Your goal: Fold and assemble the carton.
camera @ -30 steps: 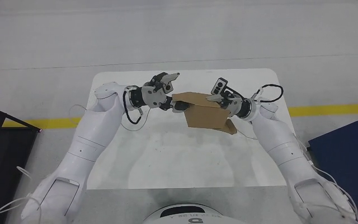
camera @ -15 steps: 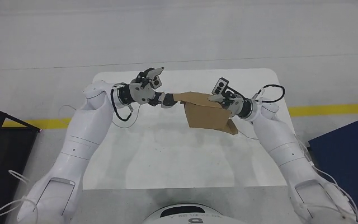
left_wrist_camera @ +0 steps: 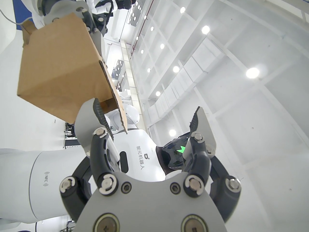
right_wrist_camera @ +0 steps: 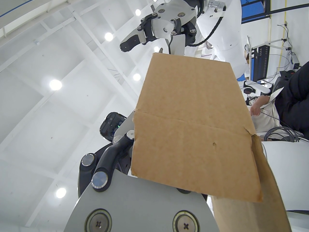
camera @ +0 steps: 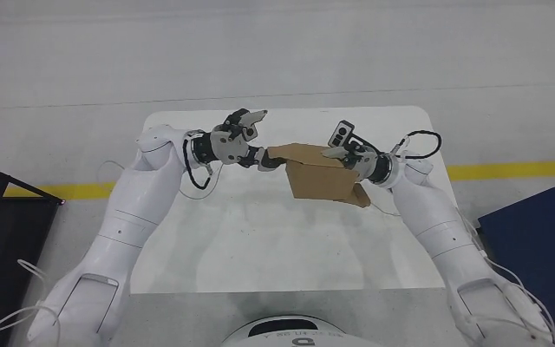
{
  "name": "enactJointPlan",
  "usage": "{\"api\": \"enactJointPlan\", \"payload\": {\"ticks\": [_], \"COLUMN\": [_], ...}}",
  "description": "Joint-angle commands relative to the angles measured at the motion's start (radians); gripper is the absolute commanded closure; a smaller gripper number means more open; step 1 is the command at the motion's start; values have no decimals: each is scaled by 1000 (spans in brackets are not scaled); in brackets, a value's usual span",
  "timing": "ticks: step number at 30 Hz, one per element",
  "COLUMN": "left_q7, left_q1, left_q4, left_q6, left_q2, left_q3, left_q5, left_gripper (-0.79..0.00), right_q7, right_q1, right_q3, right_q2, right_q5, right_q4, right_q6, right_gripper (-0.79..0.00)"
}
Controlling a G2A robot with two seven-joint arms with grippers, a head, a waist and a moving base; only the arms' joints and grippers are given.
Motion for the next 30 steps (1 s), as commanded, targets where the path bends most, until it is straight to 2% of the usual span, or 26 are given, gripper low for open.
{"api": "enactJointPlan", "payload": {"ticks": [1, 16, 21, 30], "left_q7": [-4, -6, -4, 16], "left_q1": [-7, -17, -10, -2], "left_q4": [7, -4, -16, -35], "left_q6": [1, -5, -11, -31], "left_q2": [-2, -11, -10, -6], "left_q3": [8, 48, 52, 52], "left_q5": [-4, 5, 15, 54], "left_gripper": [-662, -628, -489, -440], "right_q7": [2, -5, -10, -20], "right_q1": [-1, -4, -3, 0], "right_q3": [1, -3, -4, -5], "right_q2": [1, 1, 1, 0], "right_q5": [-1, -12, -13, -20], "right_q4": [-2, -13, -12, -8], "right_q6": [1, 2, 1, -6], "right_gripper": [0, 0, 0, 0]}}
